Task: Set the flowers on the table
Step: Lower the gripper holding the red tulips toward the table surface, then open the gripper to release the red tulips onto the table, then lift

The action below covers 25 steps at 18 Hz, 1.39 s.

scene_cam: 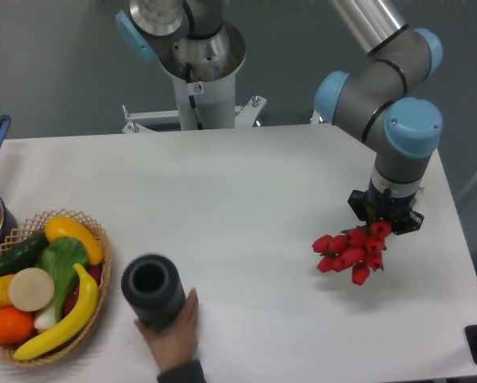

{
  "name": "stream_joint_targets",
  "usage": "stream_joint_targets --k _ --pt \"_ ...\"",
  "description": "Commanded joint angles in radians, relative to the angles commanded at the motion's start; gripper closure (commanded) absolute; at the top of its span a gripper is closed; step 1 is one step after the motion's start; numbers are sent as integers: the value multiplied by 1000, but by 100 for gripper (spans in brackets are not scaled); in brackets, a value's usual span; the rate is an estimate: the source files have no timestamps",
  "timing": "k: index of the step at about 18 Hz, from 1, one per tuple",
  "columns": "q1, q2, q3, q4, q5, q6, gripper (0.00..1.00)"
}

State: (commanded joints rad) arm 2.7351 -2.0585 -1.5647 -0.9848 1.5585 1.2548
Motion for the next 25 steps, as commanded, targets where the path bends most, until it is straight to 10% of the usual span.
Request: stream_joint_targets --k 9,12,25 --pt "-17 -18 -8 8 -2 0 49" --pt "-17 -23 -11 15 0 2 2" --pt "119 49 -61 89 -14 15 0"
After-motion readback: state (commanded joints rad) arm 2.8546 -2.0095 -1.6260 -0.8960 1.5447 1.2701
